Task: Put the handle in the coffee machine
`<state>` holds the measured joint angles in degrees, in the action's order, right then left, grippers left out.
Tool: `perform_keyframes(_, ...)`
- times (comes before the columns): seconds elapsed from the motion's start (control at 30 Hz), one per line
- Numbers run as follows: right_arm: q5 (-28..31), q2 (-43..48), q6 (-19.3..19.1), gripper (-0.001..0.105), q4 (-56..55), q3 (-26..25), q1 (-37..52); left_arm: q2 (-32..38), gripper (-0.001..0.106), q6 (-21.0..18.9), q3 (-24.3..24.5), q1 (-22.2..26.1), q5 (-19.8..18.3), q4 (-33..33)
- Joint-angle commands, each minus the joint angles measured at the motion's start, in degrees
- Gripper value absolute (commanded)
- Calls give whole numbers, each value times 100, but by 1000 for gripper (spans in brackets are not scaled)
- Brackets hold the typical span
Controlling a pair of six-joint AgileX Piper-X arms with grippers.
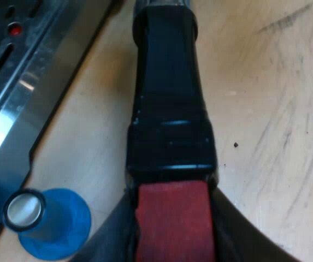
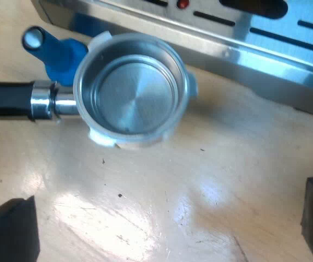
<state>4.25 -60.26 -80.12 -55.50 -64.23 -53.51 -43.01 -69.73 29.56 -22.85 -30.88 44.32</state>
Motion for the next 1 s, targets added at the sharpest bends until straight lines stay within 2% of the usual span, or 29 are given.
perform_keyframes(0.03,23,141,-110,105,0,-42,3,116,0,50,70,132,-456,14)
perform_keyframes(0.2,56,201,-206,105,0,-42,-207,172,0,270,215,396,-459,497)
perform_keyframes(0.27,275,201,-243,105,0,-42,-433,200,0,271,281,540,-501,664)
perform_keyframes(0.5,1456,201,-225,105,411,-42,-1400,211,0,369,485,1084,-626,994)
perform_keyframes(0.73,2620,201,-161,105,1142,-42,-2167,211,0,909,571,1772,-626,1382)
perform_keyframes(0.9,2814,75,215,105,1290,-24,-2339,211,0,1307,571,2244,-655,1540)
perform_keyframes(1.0,2870,-196,253,105,1559,-24,-2443,211,0,1412,571,2517,-750,1539)
